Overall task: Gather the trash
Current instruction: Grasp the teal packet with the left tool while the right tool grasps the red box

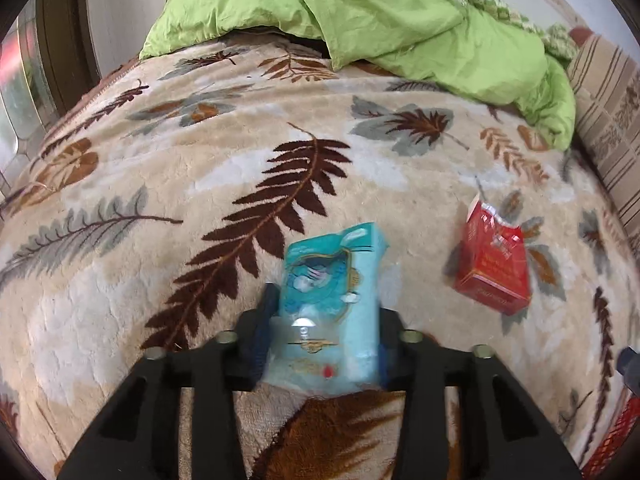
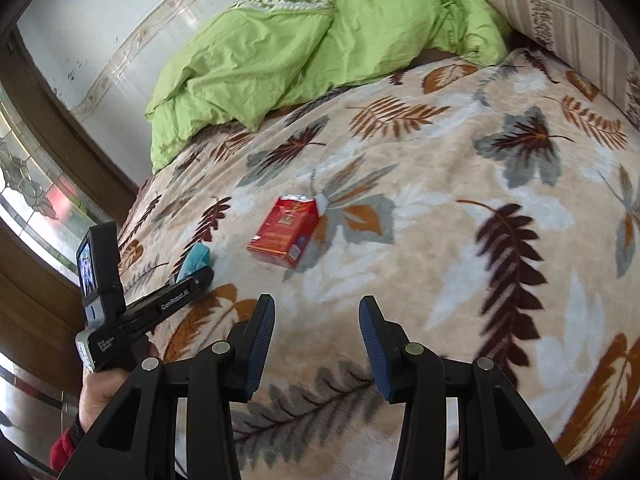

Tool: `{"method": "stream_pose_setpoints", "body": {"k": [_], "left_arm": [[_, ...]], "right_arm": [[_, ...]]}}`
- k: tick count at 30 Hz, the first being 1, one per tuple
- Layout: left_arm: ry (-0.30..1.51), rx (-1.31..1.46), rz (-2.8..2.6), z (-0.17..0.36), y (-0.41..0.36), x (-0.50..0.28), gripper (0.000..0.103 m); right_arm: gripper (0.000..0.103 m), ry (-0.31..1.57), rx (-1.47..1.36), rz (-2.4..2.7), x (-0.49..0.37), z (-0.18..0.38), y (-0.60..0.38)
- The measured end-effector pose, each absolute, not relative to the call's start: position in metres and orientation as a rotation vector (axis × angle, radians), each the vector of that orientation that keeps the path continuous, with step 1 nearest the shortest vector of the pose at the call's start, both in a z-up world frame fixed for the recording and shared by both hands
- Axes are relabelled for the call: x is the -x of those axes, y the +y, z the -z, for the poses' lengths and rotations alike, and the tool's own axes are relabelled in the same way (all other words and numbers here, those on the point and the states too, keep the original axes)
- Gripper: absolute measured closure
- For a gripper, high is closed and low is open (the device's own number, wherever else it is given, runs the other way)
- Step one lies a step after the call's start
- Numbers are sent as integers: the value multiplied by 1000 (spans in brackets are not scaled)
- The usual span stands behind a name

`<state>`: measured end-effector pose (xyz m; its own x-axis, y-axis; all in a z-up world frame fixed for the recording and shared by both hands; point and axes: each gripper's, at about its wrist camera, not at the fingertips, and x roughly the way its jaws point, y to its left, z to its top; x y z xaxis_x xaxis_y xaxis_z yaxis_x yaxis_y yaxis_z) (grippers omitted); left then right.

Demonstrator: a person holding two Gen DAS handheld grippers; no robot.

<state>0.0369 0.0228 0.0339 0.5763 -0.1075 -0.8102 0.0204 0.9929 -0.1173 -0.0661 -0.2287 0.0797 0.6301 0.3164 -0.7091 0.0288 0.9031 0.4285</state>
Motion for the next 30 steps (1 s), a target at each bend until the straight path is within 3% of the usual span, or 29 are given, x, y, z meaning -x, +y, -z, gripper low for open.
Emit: {"method": "stream_pose_setpoints", "body": {"k": [4, 11, 22, 28, 29, 30], "left_arm": [[919, 152, 84, -43, 31, -33, 76], [840, 190, 28, -61, 54, -28, 76], [836, 209, 39, -63, 60, -32, 76], [832, 184, 71, -64, 47, -29, 76], [832, 180, 80, -64, 43, -29, 76], [832, 177, 90, -64, 40, -28, 76]], "right_arm": [[34, 884, -421, -209, 36, -86, -206], [34, 958, -486, -130, -29, -58, -180], [34, 972, -238, -35, -65, -32, -140], [41, 946, -218, -18, -53, -38, -160], [71, 944, -230, -28, -49, -38, -166], [75, 946, -235, -38, -48, -39, -168]]}}
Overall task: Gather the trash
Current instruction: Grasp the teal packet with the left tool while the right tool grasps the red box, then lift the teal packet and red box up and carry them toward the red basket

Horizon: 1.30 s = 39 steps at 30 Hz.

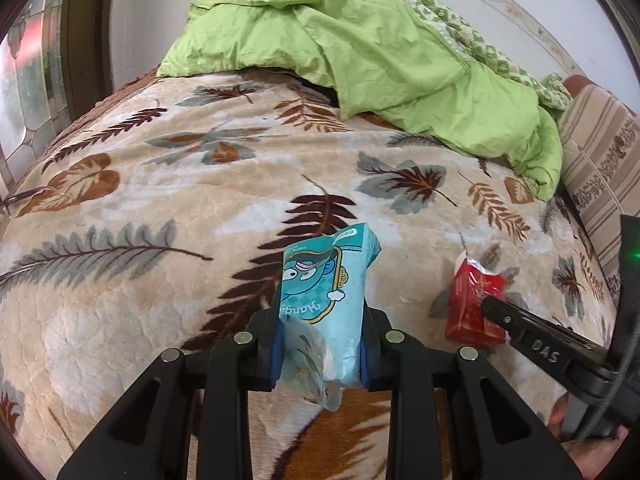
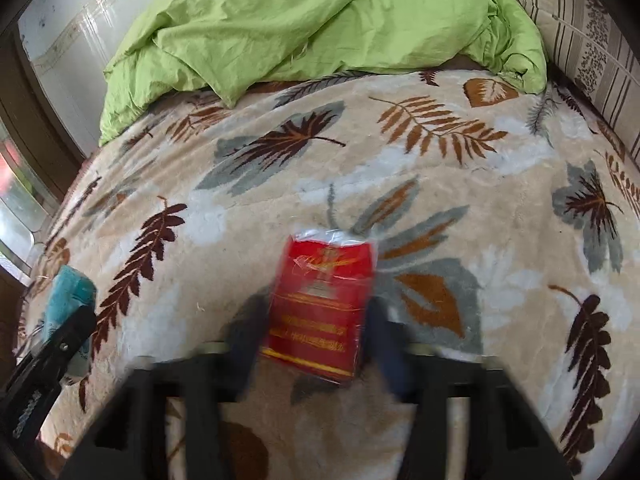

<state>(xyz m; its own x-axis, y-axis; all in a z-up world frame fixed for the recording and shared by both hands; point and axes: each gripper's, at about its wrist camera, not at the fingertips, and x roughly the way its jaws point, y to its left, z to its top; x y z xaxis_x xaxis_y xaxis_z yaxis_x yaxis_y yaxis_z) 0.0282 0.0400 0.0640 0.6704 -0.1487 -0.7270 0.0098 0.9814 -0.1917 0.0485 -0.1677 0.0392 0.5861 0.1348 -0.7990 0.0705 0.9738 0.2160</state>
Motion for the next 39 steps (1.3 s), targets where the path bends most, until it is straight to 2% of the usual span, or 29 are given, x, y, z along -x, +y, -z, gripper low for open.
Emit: {"method": "stream_pose_setpoints", "body": {"k": [8, 9, 11, 20, 22, 25, 27, 28, 29, 34, 39], "left_arm": [[839, 166, 110, -62, 27, -29, 76], [837, 166, 105, -62, 27, -29, 76], [835, 171, 98, -62, 29, -29, 76], [830, 194, 74, -63, 45, -28, 76], [832, 191, 76, -63, 45, -28, 76], [837, 188, 84, -62, 44, -29, 76], [834, 186, 85, -63, 44, -29, 76], [832, 185, 87, -63, 44, -29, 76], [831, 185, 88, -64, 44, -28, 76], [827, 181, 95, -65, 41, -27, 76], [809, 171, 120, -69, 32, -24, 76]], "right_arm": [[74, 949, -294, -77, -37, -40, -198], [68, 944, -314, -83, -36, -41, -201], [46, 934, -373, -109, -36, -42, -203], [42, 965, -345, -62, -58, -30, -176], [35, 957, -329, -50, -63, -27, -173], [31, 951, -292, -61, -67, -24, -163], [35, 941, -278, -73, -66, -25, -159], [52, 933, -292, -84, -65, -26, -159], [63, 926, -312, -106, -64, -28, -161], [80, 882, -320, -118, -58, -39, -166], [80, 795, -291, -117, -41, -60, -173]]}}
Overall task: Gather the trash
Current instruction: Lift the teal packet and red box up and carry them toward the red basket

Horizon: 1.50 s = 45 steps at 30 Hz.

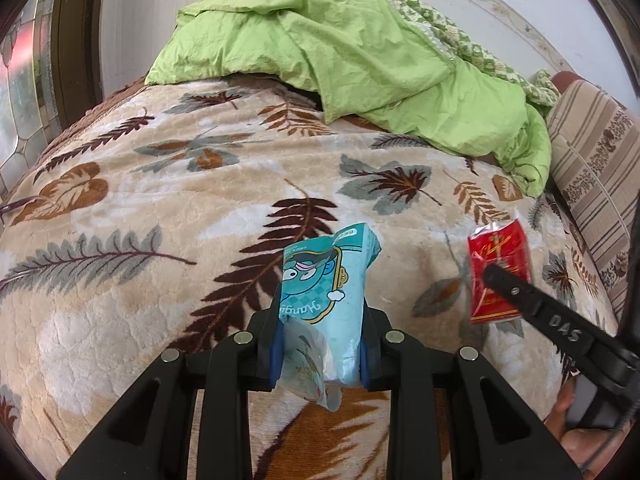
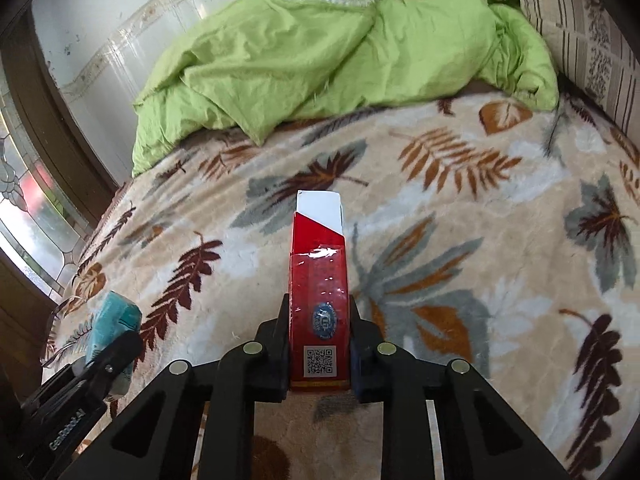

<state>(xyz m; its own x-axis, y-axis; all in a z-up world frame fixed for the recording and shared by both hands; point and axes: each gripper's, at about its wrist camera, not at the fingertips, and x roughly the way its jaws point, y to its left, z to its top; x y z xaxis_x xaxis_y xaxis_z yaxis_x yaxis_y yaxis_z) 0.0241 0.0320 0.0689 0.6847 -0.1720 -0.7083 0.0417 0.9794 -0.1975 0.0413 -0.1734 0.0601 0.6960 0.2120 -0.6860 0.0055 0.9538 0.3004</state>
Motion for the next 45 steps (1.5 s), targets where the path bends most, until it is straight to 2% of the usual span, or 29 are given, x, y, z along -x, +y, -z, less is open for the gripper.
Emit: {"method": "stream_pose_setpoints", "body": {"k": [26, 45], "left_arm": [[777, 116, 172, -77, -2, -10, 76], [723, 99, 193, -113, -17, 22, 76]], "right_arm": [[80, 693, -302, -147, -6, -89, -192], [80, 618, -319, -103, 29, -128, -211]]}}
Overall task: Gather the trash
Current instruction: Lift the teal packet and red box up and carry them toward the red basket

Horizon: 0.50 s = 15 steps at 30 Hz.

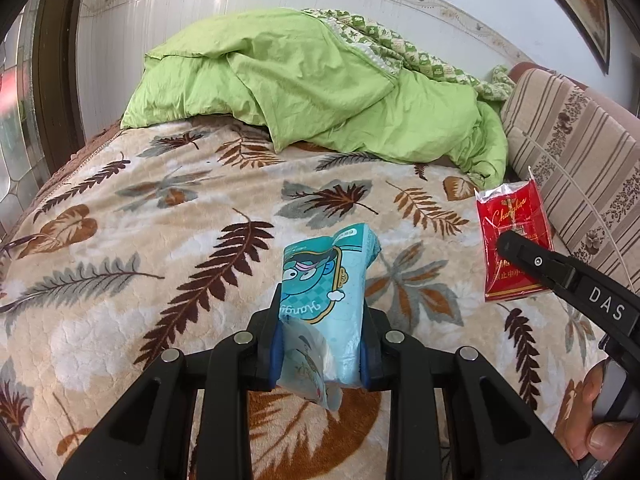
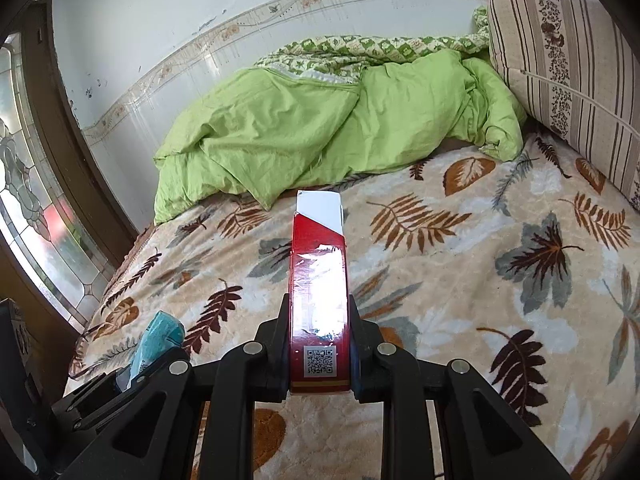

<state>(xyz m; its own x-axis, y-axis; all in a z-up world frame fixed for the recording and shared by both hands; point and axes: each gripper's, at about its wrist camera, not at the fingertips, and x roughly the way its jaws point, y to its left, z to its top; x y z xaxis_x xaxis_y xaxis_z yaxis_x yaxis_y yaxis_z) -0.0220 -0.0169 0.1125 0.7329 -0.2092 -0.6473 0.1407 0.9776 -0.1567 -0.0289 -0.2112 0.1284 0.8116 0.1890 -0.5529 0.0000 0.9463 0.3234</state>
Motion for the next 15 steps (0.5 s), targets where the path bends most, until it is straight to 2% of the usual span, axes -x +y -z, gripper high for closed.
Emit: {"method": "stream_pose_setpoints", "body": {"k": [15], "left_arm": [[676, 84, 213, -140, -25, 41, 76]], "right_arm": [[80, 564, -318, -92, 55, -156, -216]]}}
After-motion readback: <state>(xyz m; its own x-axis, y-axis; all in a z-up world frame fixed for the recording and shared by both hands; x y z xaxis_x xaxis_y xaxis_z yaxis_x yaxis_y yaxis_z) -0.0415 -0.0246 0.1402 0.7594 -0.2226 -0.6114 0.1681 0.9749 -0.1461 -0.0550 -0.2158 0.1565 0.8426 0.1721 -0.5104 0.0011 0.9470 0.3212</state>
